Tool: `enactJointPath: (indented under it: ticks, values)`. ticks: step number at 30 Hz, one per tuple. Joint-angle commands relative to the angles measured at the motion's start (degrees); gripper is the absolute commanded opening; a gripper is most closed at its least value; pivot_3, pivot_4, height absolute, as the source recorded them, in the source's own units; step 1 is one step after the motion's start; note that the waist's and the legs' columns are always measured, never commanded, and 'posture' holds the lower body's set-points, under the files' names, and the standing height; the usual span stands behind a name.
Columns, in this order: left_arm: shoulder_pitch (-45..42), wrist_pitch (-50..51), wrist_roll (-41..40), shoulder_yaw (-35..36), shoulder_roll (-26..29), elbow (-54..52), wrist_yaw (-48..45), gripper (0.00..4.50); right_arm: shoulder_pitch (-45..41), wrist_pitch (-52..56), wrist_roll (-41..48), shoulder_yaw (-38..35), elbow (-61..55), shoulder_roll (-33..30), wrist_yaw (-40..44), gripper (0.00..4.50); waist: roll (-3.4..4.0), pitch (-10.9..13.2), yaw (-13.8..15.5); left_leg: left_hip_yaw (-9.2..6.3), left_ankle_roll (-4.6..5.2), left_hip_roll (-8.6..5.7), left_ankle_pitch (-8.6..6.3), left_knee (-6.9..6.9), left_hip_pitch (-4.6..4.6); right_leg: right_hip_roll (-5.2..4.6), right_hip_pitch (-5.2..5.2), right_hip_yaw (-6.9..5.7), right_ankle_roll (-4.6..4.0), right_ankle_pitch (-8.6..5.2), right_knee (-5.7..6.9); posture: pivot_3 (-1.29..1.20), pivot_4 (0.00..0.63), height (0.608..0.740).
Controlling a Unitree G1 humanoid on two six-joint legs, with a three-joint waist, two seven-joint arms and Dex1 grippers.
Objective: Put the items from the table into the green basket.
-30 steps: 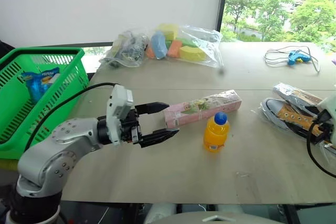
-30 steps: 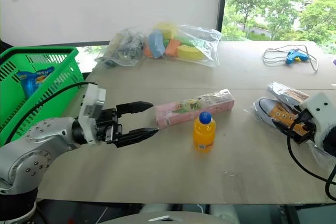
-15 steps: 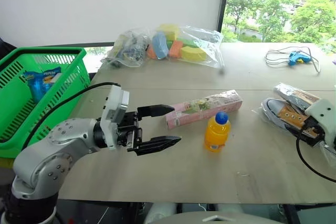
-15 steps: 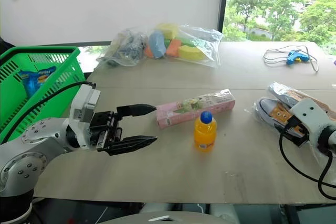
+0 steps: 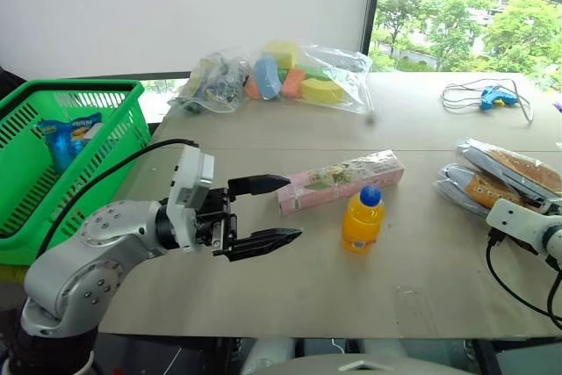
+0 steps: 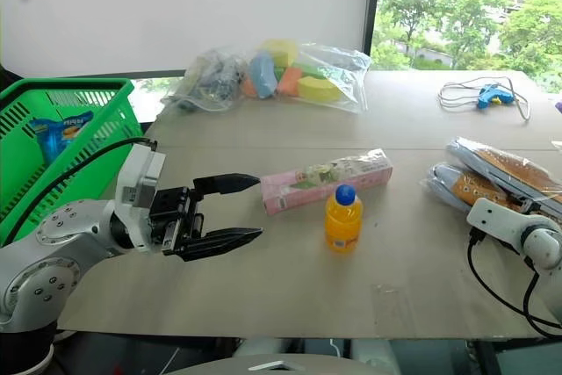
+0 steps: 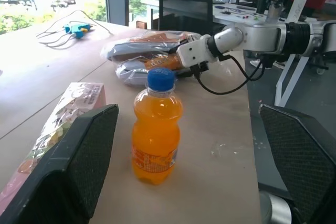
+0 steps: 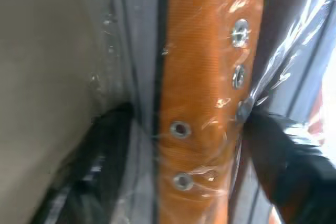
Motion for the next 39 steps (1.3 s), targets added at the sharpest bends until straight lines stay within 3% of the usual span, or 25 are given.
enactJointPath:
  ticks: [1, 5, 6, 11, 16, 19, 24, 26, 27, 29, 30, 35, 38, 39]
  values:
    - [0.1, -1.4, 0.1, 0.4, 0.1, -0.7, -0.2, 4.5, -3.2, -1.7, -2.2, -1.7, 3.6, -0.6, -2.3, 2.03, 0.01, 0.0, 0.0, 0.06, 0.0, -0.01, 0.0, 0.02, 0.0, -0.02, 0.0, 0.05, 0.04, 0.02, -0.01, -0.03, 0.0, 0.74]
    - [0.6, -1.7, -0.1, 1.0, -0.2, -0.9, 0.7, 4.5, -5.9, -2.7, -0.2, -3.9, -0.3, 0.6, -1.5, 0.28, 0.01, 0.0, -0.2, 0.13, 0.01, 0.0, 0.01, 0.05, 0.01, -0.01, -0.02, 0.12, 0.06, 0.07, 0.01, -0.02, 0.0, 0.74]
    - [0.7, -1.8, -0.2, 1.1, -0.3, -0.9, 0.9, 4.5, -6.7, -2.6, 0.1, -4.2, -1.3, 0.9, -1.3, 0.05, 0.03, 0.0, -0.4, 0.14, 0.01, 0.02, 0.01, 0.04, 0.03, 0.02, -0.02, 0.14, 0.06, 0.08, 0.04, -0.02, 0.0, 0.74]
    - [0.6, -2.1, -0.2, 0.7, -1.0, -1.2, 2.2, 4.5, -19.8, -3.1, -0.9, -1.2, -4.0, 2.7, 0.5, 0.05, 0.64, 0.3, -2.2, 0.24, 0.01, 0.15, 0.01, -0.1, 0.01, 0.2, -0.2, 0.25, 0.05, 0.09, 0.12, -0.02, 0.0, 0.74]
    - [-0.5, -2.3, 0.3, -0.3, -2.1, -0.9, 3.6, 4.5, -38.8, -6.3, -4.3, 6.8, 5.8, 6.8, 1.7, 0.05, 0.84, 0.5, -3.0, 0.27, 0.0, 0.19, 0.02, -0.12, -0.23, 0.27, -0.56, 0.28, 0.22, 0.25, 0.23, -0.02, 0.0, 0.74]
    - [-1.0, -2.4, 0.7, -0.8, -2.7, -1.0, 4.3, 4.5, -48.6, -11.1, -7.3, 12.3, 17.3, 10.0, 0.8, 0.05, 0.78, 0.5, -2.6, 0.3, -0.07, 0.18, 0.06, -0.13, -0.4, 0.28, -0.73, 0.3, 0.13, 0.32, 0.21, 0.0, 0.0, 0.74]
    - [-0.6, -2.7, 1.1, -0.7, -3.5, -2.0, 6.9, 4.5, -63.0, -20.5, -13.0, 20.8, 45.8, 15.6, -2.2, 0.05, 0.62, 0.5, -1.0, 0.24, -0.27, 0.1, 0.16, -0.16, -0.66, 0.18, -0.98, 0.28, 0.1, 0.33, 0.13, 0.05, 0.0, 0.74]
    - [0.4, -2.7, 1.1, 0.2, -3.5, -2.5, 8.0, 4.5, -66.5, -22.0, -11.5, 21.6, 55.8, 17.7, 2.6, 0.05, 0.6, 0.5, -0.6, 0.21, -0.27, 0.05, 0.17, -0.21, -0.73, 0.14, -1.01, 0.25, 0.1, 0.34, 0.08, 0.06, 0.0, 0.74]
    - [1.0, -2.8, 1.1, 0.5, -3.4, -2.9, 8.4, 4.5, -67.9, -22.9, -10.7, 21.6, 59.2, 18.4, 4.2, 0.78, 0.59, 0.5, -0.3, 0.19, -0.28, 0.03, 0.17, -0.22, -0.74, 0.12, -1.02, 0.23, 0.09, 0.34, 0.08, 0.07, 0.0, 0.74]
    - [1.7, -2.7, 0.7, 1.0, -3.0, -3.4, 9.0, 4.5, -70.3, -24.2, -9.4, 20.9, 63.2, 19.1, 6.5, 1.58, 0.6, 0.5, 0.4, 0.16, -0.27, 0.01, 0.16, -0.28, -0.76, 0.1, -1.04, 0.22, 0.09, 0.34, 0.05, 0.07, 0.0, 0.74]
    - [2.0, -2.8, 0.7, 1.0, -3.0, -3.6, 9.3, 4.5, -71.0, -24.8, -9.2, 20.7, 64.3, 19.3, 6.9, 2.24, 0.6, 0.5, 0.4, 0.14, -0.28, 0.01, 0.16, -0.29, -0.77, 0.1, -1.06, 0.22, 0.08, 0.33, 0.05, 0.08, 0.0, 0.74]
    - [1.4, -0.7, 6.7, -1.9, 0.1, -2.7, 12.5, 4.5, -69.6, -23.0, -0.3, 13.5, 60.9, 17.9, 13.6, 4.39, 0.59, 0.5, 0.3, 0.16, -0.29, 0.04, 0.17, -0.3, -0.6, 0.14, -0.99, 0.24, 0.06, 0.34, 0.16, 0.08, 0.0, 0.74]
    - [-0.5, -1.9, 13.2, -4.7, 0.8, -1.0, 15.2, 4.5, -63.1, -18.6, 9.2, 6.7, 46.9, 16.0, 22.5, 4.48, 0.6, 0.5, 0.5, 0.16, -0.27, 0.05, 0.17, -0.3, -0.54, 0.16, -0.9, 0.25, 0.06, 0.34, 0.2, 0.07, 0.0, 0.74]
    - [-2.2, -0.3, 15.9, -6.6, 1.9, -0.1, 16.7, 4.5, -57.4, -14.9, 15.2, 2.8, 36.1, 14.2, 27.1, 4.48, 0.61, 0.5, 0.5, 0.09, -0.19, 0.05, 0.12, -0.28, -0.53, 0.16, -0.83, 0.2, 0.07, 0.35, 0.18, 0.05, 0.0, 0.74]
